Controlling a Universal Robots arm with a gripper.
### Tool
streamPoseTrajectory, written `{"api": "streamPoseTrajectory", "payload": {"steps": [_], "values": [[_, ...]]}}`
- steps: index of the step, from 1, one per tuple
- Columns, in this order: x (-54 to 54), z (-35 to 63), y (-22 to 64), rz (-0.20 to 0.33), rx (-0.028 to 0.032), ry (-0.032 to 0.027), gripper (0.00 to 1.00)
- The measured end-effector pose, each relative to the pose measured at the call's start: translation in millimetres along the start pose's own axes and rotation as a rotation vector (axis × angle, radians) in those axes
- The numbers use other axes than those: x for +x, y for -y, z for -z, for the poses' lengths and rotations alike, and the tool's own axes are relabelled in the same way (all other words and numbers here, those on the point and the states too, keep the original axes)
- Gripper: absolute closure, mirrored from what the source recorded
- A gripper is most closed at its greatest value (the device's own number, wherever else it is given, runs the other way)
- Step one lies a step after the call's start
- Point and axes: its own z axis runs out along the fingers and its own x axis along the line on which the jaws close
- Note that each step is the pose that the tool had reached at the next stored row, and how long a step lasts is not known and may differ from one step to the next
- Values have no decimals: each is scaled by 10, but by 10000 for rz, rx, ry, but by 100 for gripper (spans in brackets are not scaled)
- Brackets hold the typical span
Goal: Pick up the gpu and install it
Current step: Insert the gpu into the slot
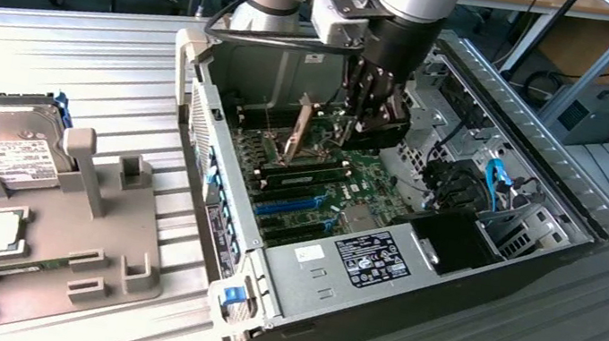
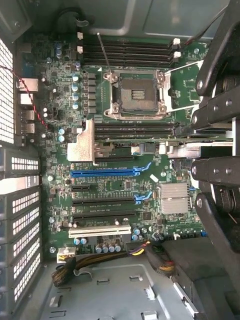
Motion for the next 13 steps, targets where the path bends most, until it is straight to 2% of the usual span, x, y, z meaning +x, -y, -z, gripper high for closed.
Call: {"api": "streamPoseTrajectory", "payload": {"steps": [7,13], "values": [[3,-45,-12,-1,1,0,73],[15,-68,-54,0,0,0,73]]}}
